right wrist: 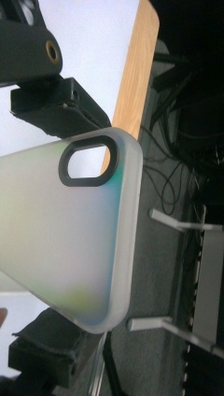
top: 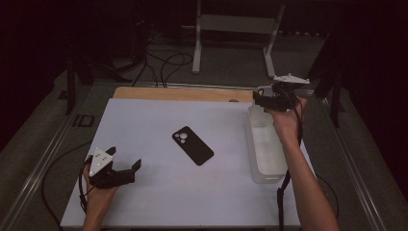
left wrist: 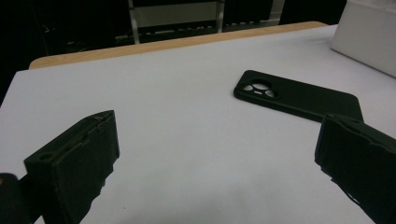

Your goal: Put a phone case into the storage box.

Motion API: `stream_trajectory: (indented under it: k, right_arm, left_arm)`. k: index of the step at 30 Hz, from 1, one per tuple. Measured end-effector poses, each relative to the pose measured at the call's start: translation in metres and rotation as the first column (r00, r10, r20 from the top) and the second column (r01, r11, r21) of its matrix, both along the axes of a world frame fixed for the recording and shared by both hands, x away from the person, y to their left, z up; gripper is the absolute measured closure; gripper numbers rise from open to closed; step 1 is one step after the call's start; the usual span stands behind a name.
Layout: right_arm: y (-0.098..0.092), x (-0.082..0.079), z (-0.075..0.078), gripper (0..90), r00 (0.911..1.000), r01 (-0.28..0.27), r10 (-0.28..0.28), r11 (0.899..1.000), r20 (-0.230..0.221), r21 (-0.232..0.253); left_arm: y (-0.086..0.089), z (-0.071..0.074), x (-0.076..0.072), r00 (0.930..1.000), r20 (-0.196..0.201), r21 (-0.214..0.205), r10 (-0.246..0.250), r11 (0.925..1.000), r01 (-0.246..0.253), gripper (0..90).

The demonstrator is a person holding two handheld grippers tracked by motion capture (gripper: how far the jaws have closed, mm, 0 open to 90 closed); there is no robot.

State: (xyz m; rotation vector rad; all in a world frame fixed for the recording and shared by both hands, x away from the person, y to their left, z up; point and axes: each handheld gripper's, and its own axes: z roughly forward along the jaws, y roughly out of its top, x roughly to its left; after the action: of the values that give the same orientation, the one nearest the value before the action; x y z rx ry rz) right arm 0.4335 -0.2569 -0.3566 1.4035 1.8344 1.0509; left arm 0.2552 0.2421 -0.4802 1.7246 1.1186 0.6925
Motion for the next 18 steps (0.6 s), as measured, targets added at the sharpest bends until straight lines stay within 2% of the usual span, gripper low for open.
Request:
stream_trajectory:
  k: [9, 15, 18]
  right_arm:
    - [-0.007, 0.011, -0.012, 16.8, 0.9981, 0.037, -0.038, 0.999, -0.049, -0.018]
    - [-0.006, 0.016, -0.020, 16.8, 0.9961, 0.056, -0.059, 0.997, -0.066, -0.047]
    - [-0.006, 0.018, -0.023, 16.8, 0.9951, 0.058, -0.062, 0.997, -0.078, -0.045]
  left_arm:
    - [-0.002, -0.001, 0.000, 0.9999, 0.000, 0.009, -0.011, 0.9999, 0.011, 0.3]
    - [-0.001, 0.001, -0.001, 0.9999, 0.011, 0.006, -0.004, 1.0000, 0.004, 0.4]
    - [-0.001, 0.001, -0.001, 0.9999, 0.015, 0.003, -0.009, 1.0000, 0.009, 0.3]
